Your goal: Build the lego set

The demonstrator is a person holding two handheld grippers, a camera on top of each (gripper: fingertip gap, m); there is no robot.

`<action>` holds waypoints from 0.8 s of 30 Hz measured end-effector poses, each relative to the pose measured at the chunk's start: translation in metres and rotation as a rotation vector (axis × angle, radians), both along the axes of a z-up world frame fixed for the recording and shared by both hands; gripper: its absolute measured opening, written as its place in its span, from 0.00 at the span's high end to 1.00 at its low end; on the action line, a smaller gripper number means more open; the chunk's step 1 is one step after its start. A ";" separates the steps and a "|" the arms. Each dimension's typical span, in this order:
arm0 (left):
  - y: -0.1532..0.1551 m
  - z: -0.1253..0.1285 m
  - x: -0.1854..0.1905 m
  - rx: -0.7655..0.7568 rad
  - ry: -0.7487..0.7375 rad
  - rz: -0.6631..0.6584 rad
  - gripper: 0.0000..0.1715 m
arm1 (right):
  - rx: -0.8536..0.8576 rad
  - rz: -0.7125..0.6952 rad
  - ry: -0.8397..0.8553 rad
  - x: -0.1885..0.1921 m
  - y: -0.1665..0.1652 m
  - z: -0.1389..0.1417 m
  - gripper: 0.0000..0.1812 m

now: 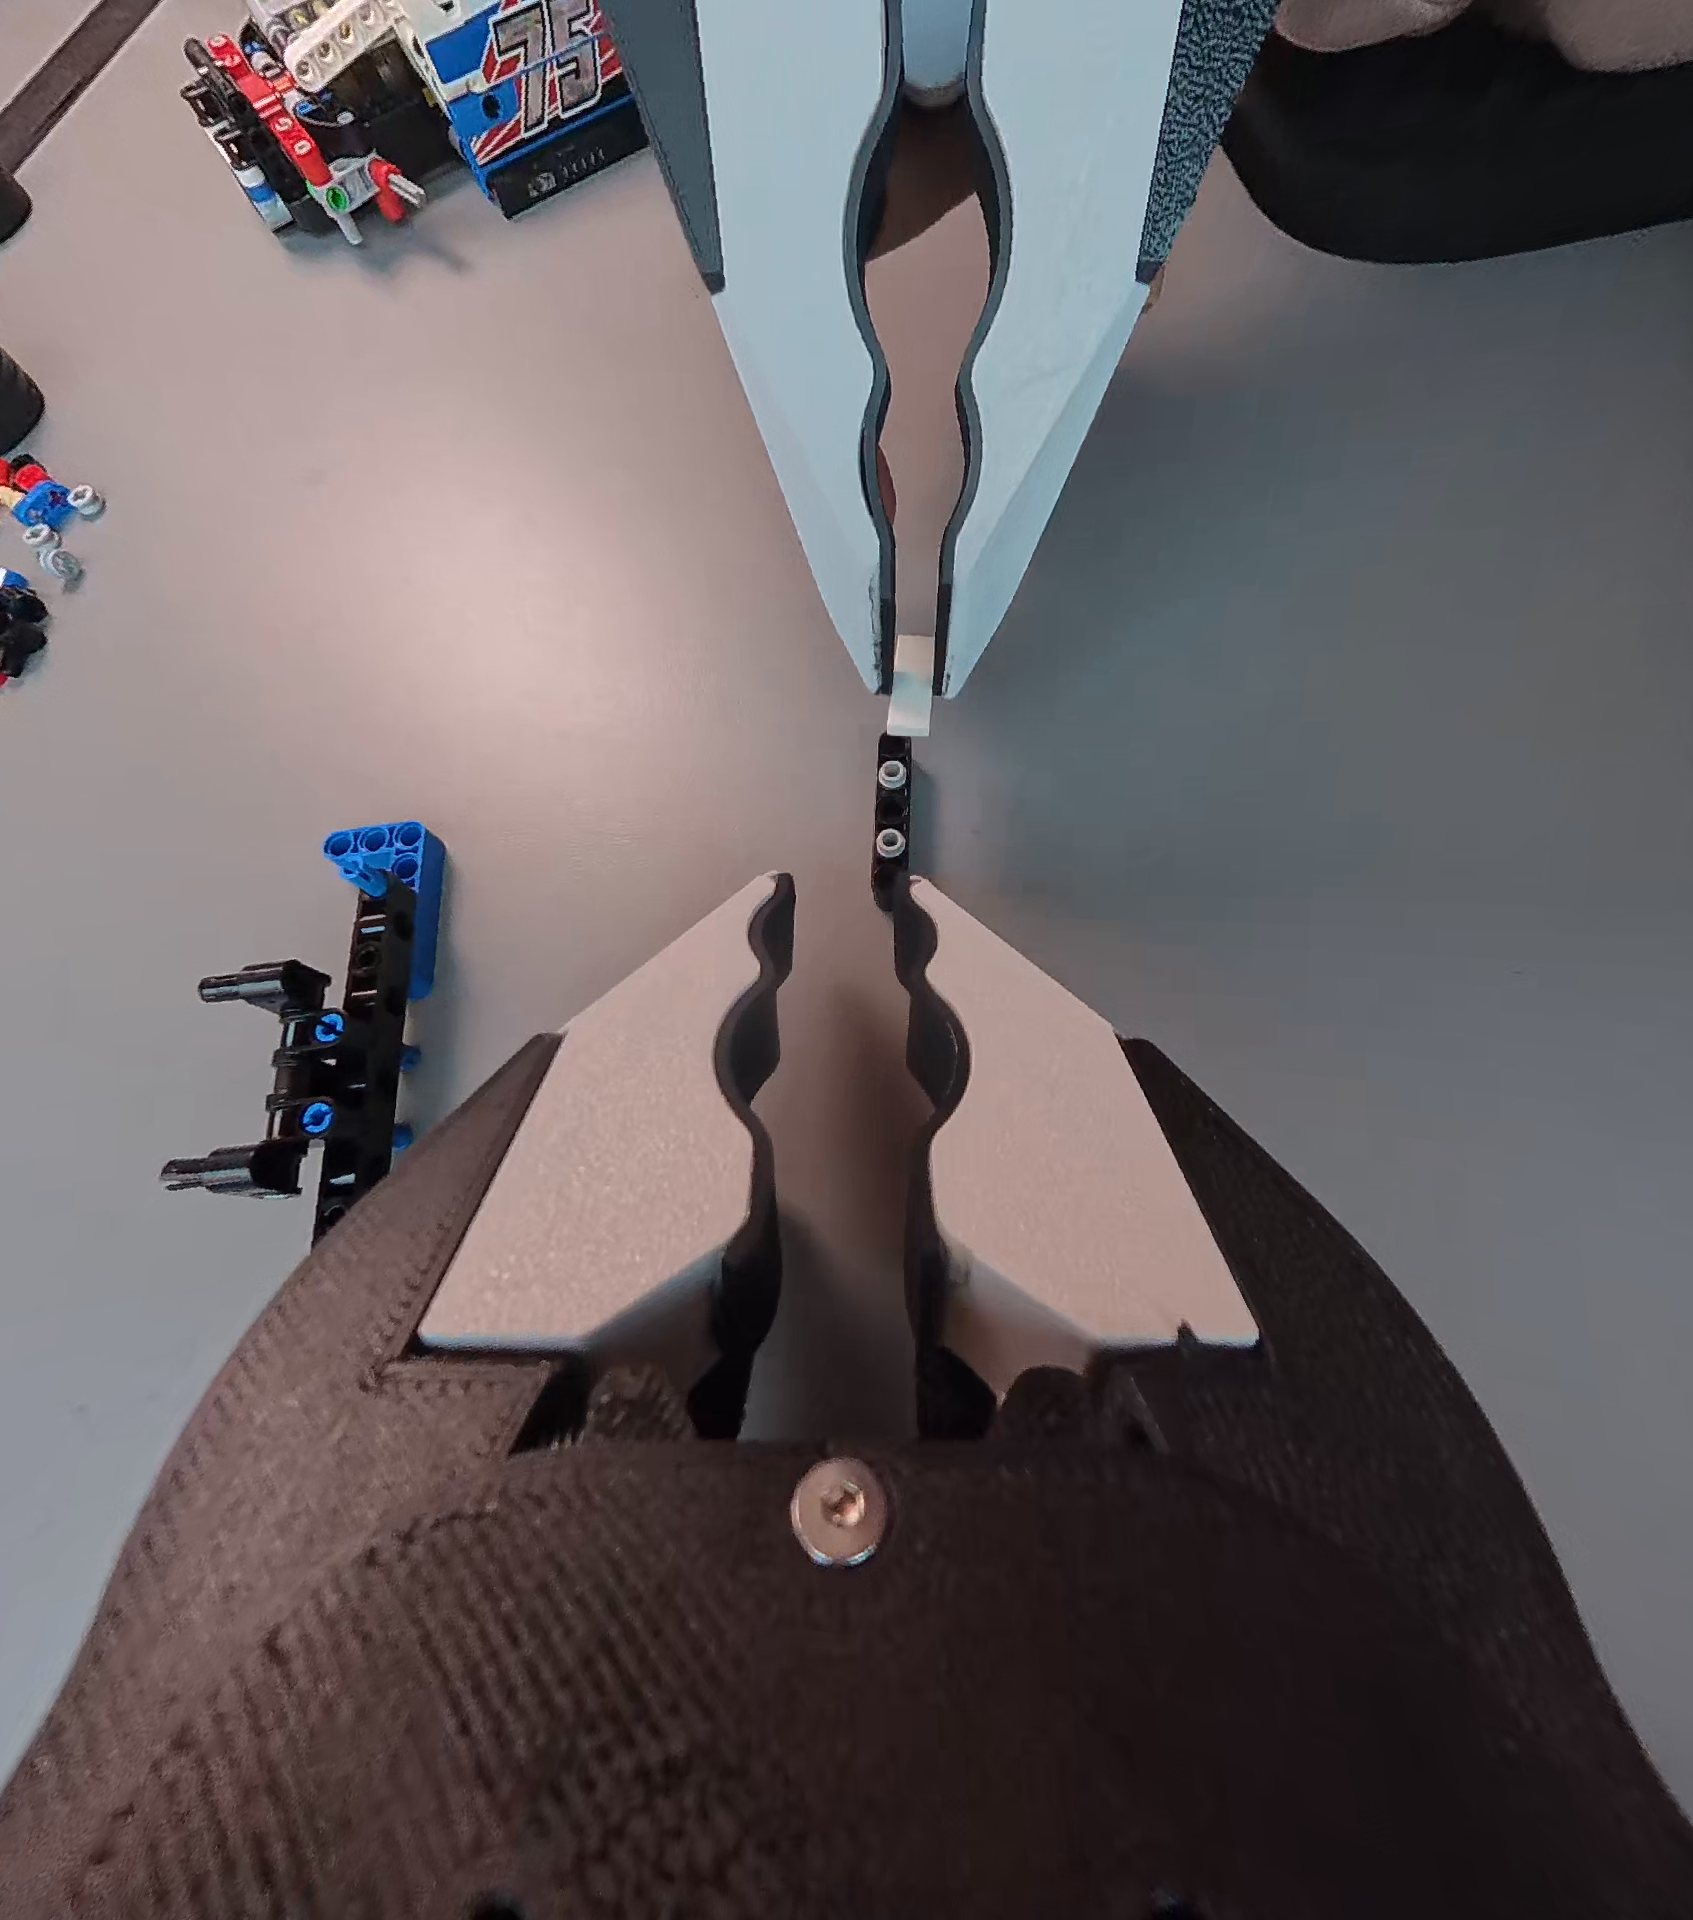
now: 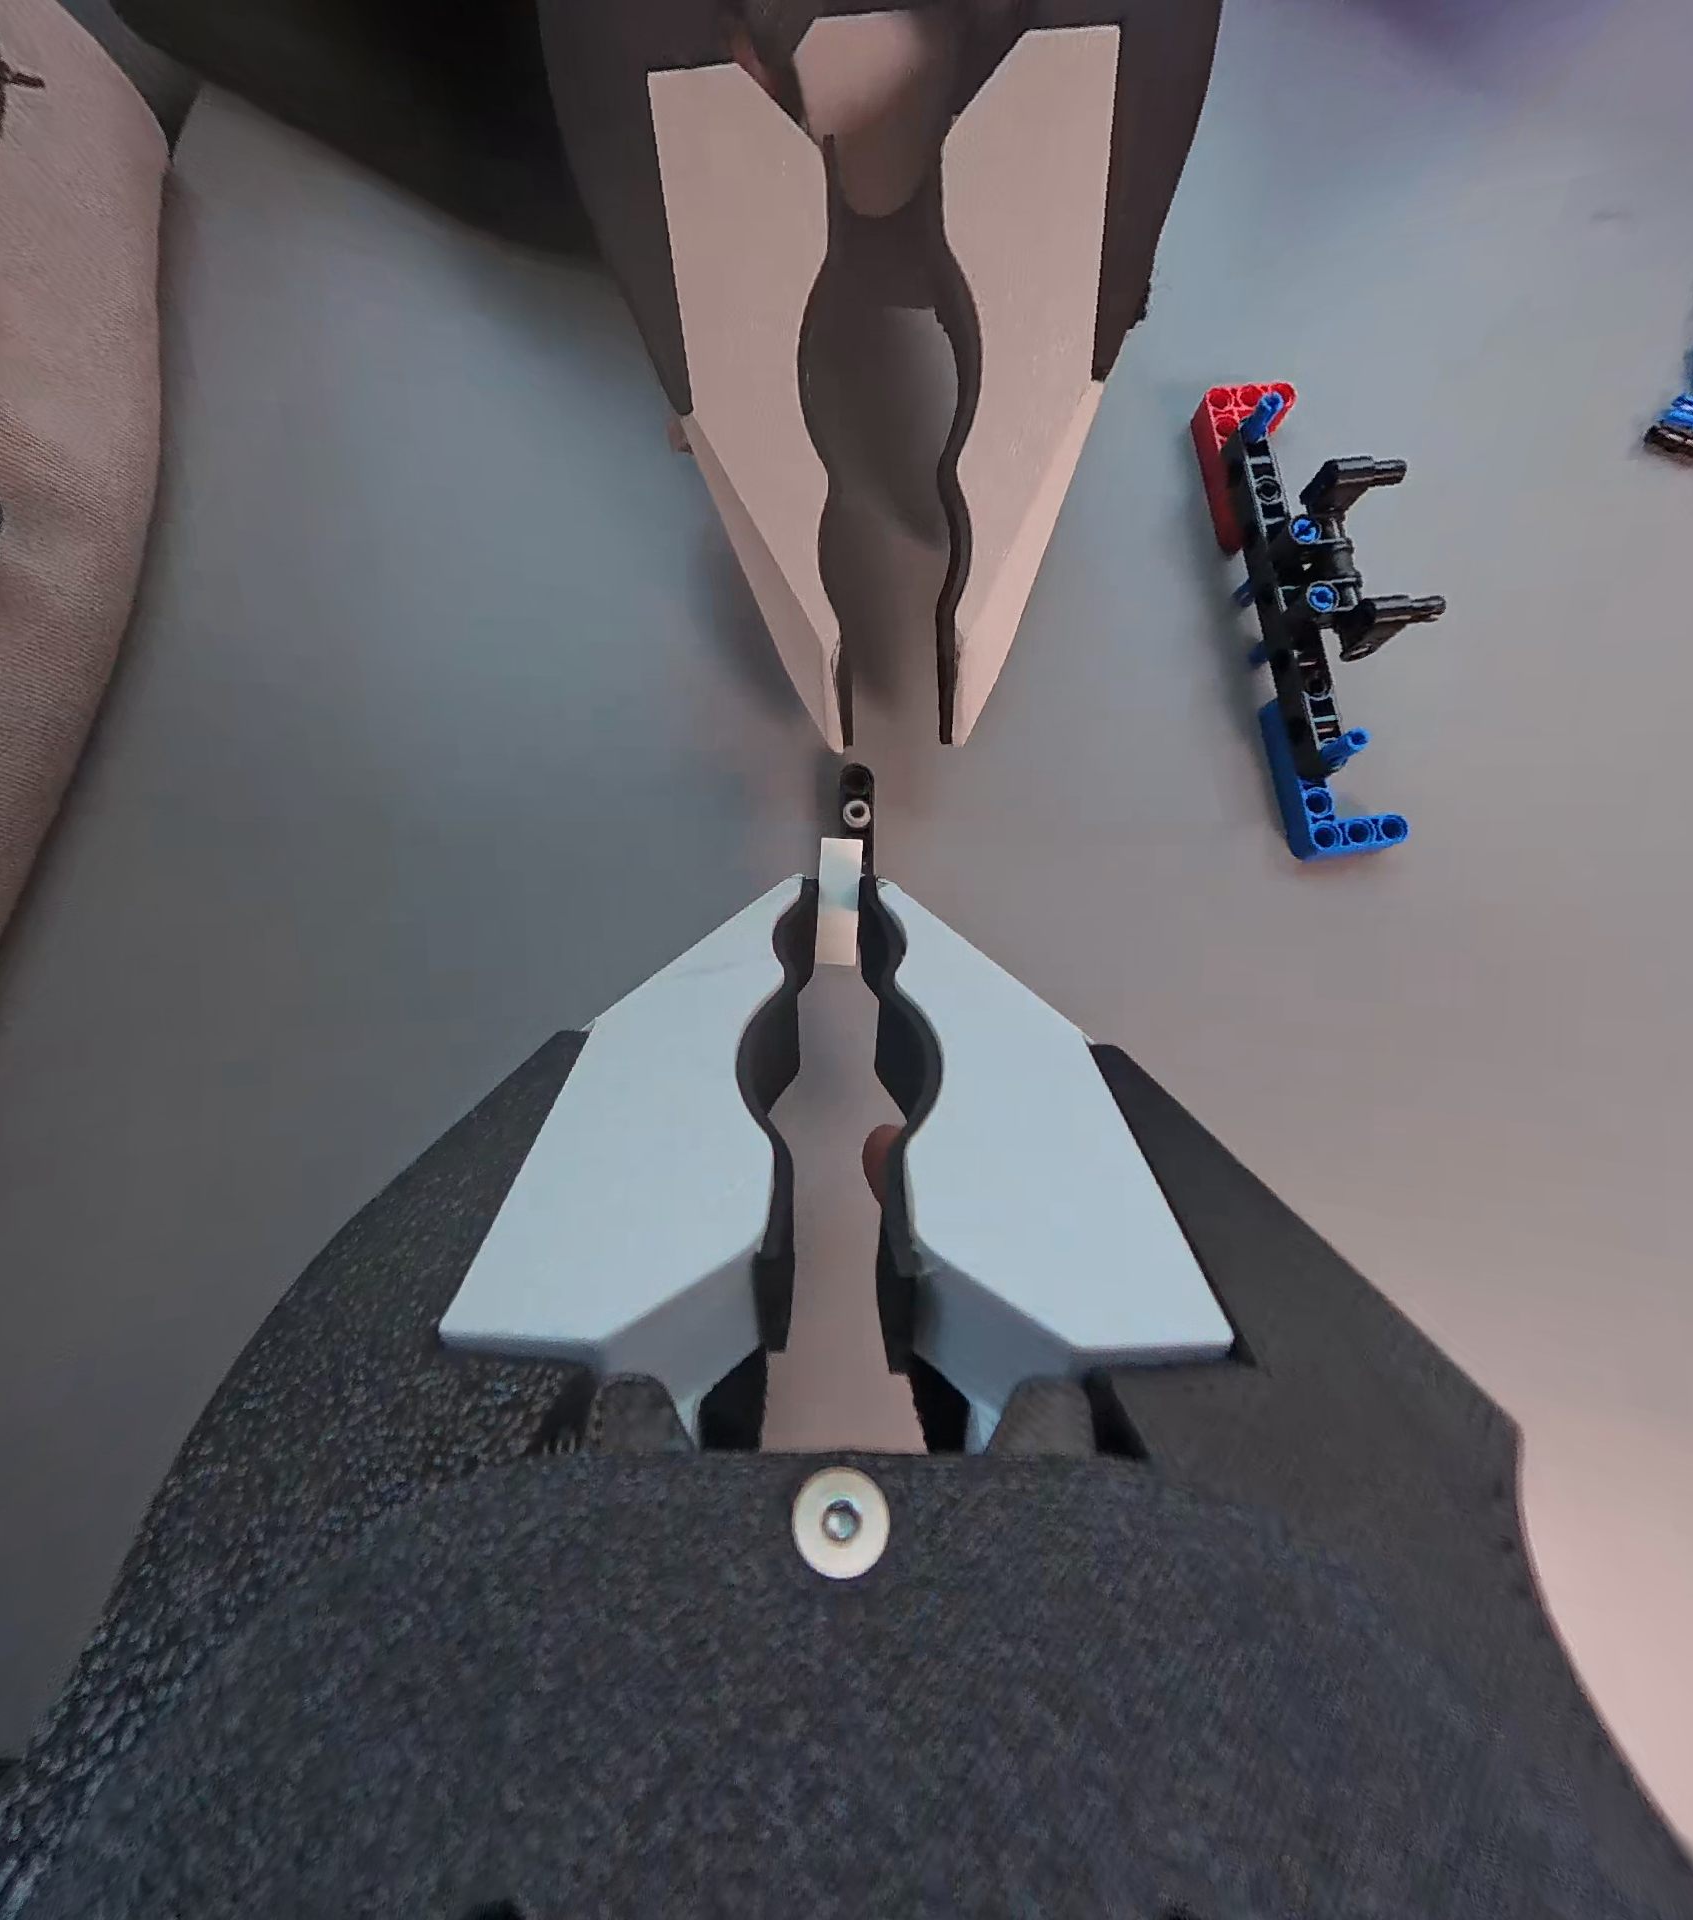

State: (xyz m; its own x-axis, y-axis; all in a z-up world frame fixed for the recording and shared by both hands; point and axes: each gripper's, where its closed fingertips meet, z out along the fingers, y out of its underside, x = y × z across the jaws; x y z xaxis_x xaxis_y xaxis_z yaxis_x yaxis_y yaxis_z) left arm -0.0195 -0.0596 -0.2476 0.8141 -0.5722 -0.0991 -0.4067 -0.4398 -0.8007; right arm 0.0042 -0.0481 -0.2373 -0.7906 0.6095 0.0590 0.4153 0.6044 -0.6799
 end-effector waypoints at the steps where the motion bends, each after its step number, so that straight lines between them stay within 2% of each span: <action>1: 0.000 0.000 0.000 0.000 -0.001 -0.001 0.89 | -0.003 -0.007 0.001 0.001 0.002 0.000 0.97; 24: -0.001 -0.004 0.005 -0.030 -0.021 -0.027 0.92 | 0.029 0.011 -0.018 -0.014 -0.010 -0.008 0.97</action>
